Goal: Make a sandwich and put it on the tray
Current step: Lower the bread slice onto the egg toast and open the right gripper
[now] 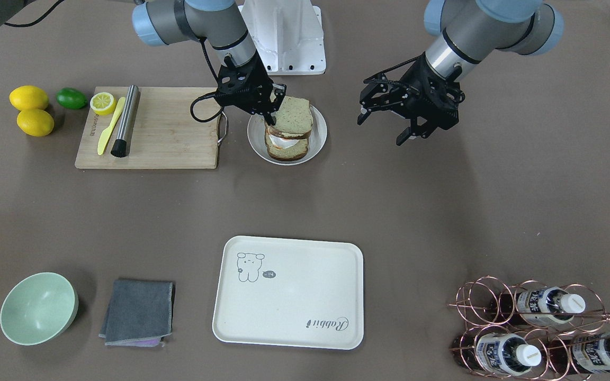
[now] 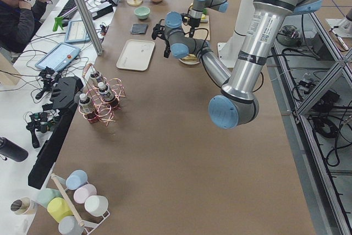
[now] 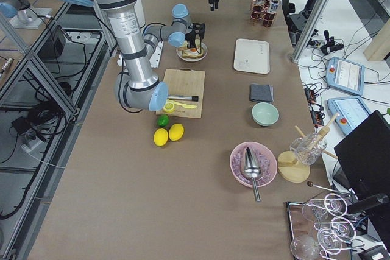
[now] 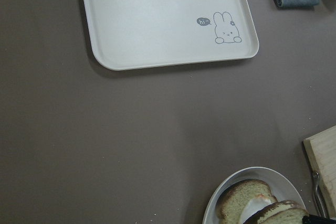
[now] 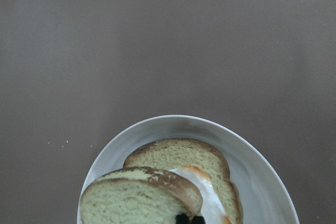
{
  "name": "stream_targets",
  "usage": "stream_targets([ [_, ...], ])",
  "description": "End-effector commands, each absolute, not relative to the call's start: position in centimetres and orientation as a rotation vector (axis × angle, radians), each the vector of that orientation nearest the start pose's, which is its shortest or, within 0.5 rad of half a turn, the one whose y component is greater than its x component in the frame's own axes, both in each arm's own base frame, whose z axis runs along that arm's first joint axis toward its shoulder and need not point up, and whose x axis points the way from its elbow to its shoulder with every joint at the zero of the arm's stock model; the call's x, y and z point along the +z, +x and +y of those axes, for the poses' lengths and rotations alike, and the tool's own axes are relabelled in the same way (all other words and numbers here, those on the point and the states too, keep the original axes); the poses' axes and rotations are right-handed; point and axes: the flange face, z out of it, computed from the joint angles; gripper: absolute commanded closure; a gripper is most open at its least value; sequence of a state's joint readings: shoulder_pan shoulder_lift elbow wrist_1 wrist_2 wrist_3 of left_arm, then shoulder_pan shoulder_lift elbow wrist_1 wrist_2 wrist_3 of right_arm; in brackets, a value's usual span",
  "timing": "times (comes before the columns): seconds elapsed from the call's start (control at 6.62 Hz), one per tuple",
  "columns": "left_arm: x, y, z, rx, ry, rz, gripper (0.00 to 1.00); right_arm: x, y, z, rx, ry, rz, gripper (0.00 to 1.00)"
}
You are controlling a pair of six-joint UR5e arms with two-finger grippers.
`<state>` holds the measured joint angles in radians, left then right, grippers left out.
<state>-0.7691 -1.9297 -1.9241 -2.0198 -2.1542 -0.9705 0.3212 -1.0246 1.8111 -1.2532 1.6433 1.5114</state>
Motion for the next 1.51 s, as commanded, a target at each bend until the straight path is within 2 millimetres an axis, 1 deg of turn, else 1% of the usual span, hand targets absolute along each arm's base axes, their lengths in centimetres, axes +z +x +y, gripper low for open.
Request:
stream_targets([
  [0.0,24.7,35.1,-44.9,0.192,0.31,1.192,0.0,19.8,-56.6,-34.0,0.217,0.16,-1.088,1.0],
  [0.15,24.4,35.4,-45.1,0.192,0.311,1.193,0.0,20.2,-56.2,-34.9,0.222,0.17,-1.077,1.0],
  [0.3,24.4,35.5,-45.2,0.192,0.311,1.193,0.0,20.8,-55.9,-35.2,0.222,0.166,-1.07,1.0],
  [0.45,24.3,35.7,-45.4,0.192,0.311,1.193,0.0,21.5,-55.8,-35.0,0.203,0.17,-1.061,1.0],
  [0.76,24.2,36.0,-45.7,0.19,0.31,1.19,0.0,22.0,-56.0,-34.6,0.181,0.17,-1.053,1.0],
  [1.21,24.2,35.9,-45.7,0.189,0.311,1.191,0.0,22.0,-56.4,-33.8,0.156,0.17,-1.053,1.0],
  [1.36,24.2,35.9,-45.7,0.189,0.311,1.191,0.0,21.9,-56.5,-33.7,0.155,0.171,-1.056,0.73],
])
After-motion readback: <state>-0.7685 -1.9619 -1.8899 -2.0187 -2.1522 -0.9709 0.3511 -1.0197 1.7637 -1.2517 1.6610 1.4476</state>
